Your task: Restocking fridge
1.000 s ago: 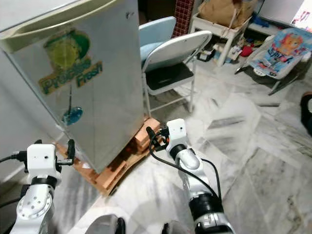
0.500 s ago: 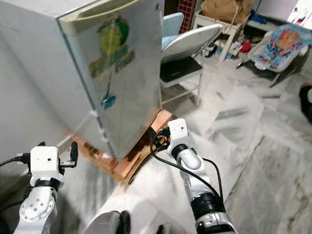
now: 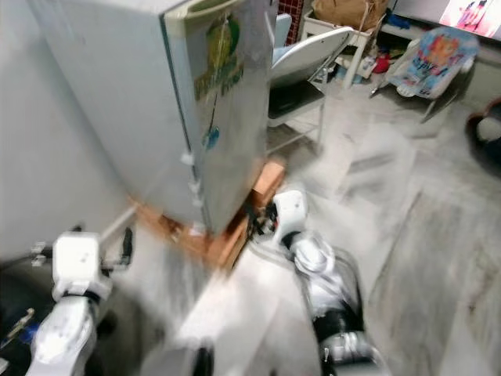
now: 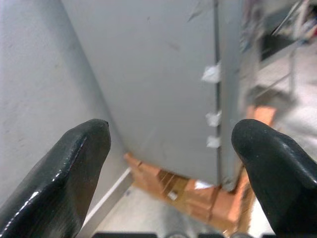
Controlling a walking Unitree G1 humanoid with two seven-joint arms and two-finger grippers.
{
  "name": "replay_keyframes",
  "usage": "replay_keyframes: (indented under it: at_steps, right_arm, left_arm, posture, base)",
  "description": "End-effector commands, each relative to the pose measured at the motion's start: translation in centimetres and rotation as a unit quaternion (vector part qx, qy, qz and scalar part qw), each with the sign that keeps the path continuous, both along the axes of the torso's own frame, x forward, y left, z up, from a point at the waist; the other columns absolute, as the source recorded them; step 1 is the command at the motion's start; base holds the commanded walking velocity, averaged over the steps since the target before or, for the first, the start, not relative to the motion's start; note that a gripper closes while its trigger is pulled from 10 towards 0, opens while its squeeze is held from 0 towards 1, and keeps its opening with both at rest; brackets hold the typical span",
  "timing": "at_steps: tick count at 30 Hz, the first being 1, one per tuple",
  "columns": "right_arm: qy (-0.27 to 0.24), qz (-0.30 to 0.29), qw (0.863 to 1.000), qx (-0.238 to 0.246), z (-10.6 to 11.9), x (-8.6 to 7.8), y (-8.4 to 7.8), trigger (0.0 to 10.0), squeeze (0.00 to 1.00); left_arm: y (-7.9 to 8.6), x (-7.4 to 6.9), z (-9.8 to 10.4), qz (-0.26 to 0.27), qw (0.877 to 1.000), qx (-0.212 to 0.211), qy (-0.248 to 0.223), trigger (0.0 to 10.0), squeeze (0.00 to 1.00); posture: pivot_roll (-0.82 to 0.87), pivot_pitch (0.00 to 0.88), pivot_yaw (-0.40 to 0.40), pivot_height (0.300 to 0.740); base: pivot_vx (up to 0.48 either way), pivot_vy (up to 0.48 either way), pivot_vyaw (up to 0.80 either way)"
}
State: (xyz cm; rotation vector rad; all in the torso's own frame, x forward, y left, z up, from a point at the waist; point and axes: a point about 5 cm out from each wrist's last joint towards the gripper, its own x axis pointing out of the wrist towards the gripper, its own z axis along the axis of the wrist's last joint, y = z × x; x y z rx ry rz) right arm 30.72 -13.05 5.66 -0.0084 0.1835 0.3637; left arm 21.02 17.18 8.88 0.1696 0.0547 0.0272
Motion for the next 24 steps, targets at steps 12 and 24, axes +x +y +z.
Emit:
replay_keyframes:
  at_steps: [12, 24]
  right_arm:
    - [-0.001, -0.012, 1.000, 0.001, 0.17, 0.27, -0.24, 10.0, 0.00]
    - [0.003, -0.013, 1.000, -0.001, 0.01, 0.16, -0.22, 10.0, 0.00]
  left_arm:
    - [0.09, 0.02, 0.18, -0.006, 1.000, -0.001, -0.005, 10.0, 0.00]
    - [-0.08, 0.00, 0.08, -0.008, 1.000, -0.005, -0.004, 10.0, 0.00]
  posture:
    - [0.12, 0.079, -0.018, 0.740]
    - [0.12, 0.086, -0.020, 0.740]
  base:
    - [0.266, 0.000, -0.18]
    - [0.260, 0.000, -0.04]
